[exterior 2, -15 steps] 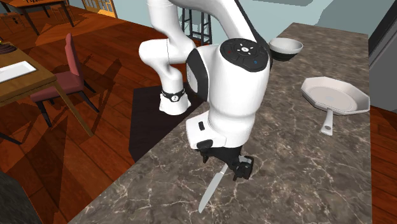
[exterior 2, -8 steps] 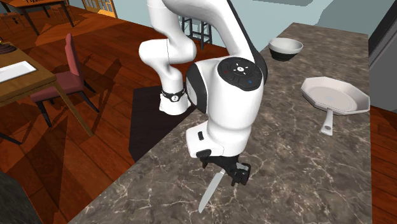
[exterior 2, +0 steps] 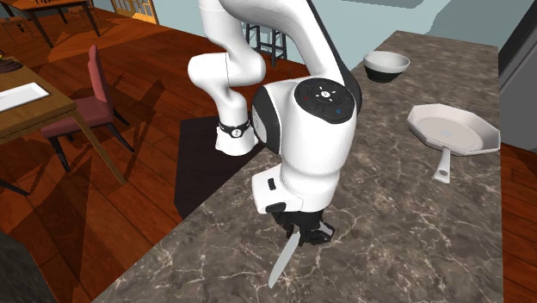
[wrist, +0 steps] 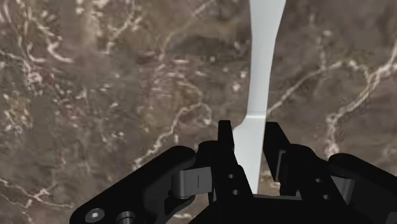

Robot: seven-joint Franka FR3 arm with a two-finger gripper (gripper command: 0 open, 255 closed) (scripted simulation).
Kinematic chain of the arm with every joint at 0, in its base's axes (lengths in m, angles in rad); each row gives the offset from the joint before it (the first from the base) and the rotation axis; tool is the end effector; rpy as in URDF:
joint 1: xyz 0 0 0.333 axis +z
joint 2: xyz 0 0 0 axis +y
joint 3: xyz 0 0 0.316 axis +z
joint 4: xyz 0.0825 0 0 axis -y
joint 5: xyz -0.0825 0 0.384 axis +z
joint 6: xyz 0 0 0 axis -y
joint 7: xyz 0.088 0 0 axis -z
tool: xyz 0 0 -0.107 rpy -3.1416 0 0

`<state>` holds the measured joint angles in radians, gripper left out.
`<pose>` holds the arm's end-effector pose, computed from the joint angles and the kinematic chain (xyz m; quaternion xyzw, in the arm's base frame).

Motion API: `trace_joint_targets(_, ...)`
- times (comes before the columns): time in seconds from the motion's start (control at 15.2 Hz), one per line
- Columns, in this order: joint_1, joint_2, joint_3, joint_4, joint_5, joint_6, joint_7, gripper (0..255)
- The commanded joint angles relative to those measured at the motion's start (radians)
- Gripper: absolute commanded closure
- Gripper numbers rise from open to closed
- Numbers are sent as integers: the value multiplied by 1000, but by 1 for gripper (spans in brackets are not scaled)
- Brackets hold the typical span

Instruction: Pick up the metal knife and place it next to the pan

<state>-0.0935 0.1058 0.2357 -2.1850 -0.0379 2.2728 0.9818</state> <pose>0.5393 0.0754 0.3403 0.9179 -0.3968 -0.0052 0.0057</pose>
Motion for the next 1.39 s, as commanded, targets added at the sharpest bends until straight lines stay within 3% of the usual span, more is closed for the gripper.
trace_joint_targets(0.0,0,0,0,0,0,0,0,255)
trace_joint_targets(0.4,0,0,0,0,0,0,0,255)
trace_joint_targets(1.32,-4,-94,1,88,30,-180,-22,255)
